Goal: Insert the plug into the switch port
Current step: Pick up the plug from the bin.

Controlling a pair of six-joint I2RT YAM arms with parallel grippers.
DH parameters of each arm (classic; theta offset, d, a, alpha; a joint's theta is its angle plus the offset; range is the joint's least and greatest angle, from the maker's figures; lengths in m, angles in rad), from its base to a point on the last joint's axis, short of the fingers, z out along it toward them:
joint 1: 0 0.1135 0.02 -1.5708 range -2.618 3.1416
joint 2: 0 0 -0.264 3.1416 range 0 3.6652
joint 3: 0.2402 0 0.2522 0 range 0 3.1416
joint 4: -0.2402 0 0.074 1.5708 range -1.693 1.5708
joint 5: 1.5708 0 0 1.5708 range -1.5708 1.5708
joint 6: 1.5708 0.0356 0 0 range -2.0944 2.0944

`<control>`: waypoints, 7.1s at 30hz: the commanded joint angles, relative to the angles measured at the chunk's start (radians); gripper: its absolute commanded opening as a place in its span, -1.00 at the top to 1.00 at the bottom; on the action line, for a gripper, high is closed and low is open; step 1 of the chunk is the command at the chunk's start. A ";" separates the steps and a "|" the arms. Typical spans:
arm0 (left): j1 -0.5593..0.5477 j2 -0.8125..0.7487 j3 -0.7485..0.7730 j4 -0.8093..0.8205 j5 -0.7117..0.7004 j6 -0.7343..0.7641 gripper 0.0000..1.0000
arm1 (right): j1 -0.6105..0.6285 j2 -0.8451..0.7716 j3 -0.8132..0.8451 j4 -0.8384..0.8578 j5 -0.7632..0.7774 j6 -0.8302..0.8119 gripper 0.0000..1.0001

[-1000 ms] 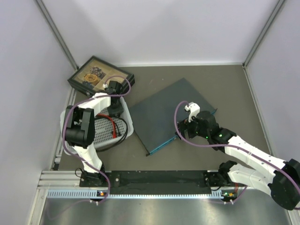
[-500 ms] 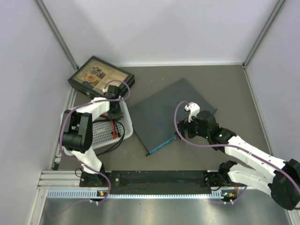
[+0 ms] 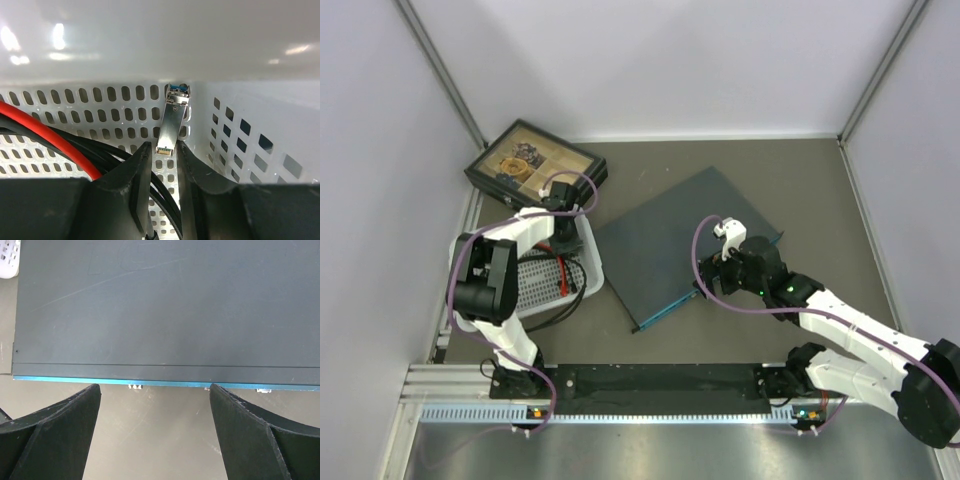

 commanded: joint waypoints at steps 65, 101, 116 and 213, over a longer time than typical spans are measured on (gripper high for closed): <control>-0.836 -0.389 -0.006 0.373 -0.134 0.647 1.00 | -0.208 0.142 0.339 0.150 -0.475 0.367 -0.55; -0.876 -0.436 -0.071 0.433 -0.236 0.592 0.16 | -0.208 0.104 0.253 0.181 -0.573 0.247 1.00; -0.543 -0.610 -0.111 0.485 0.593 0.402 -0.85 | -0.172 -0.159 0.054 0.484 -0.640 -0.113 1.00; -1.019 -0.546 -0.135 0.374 -0.060 1.183 1.00 | -0.107 0.171 0.526 -0.367 -0.677 0.032 0.13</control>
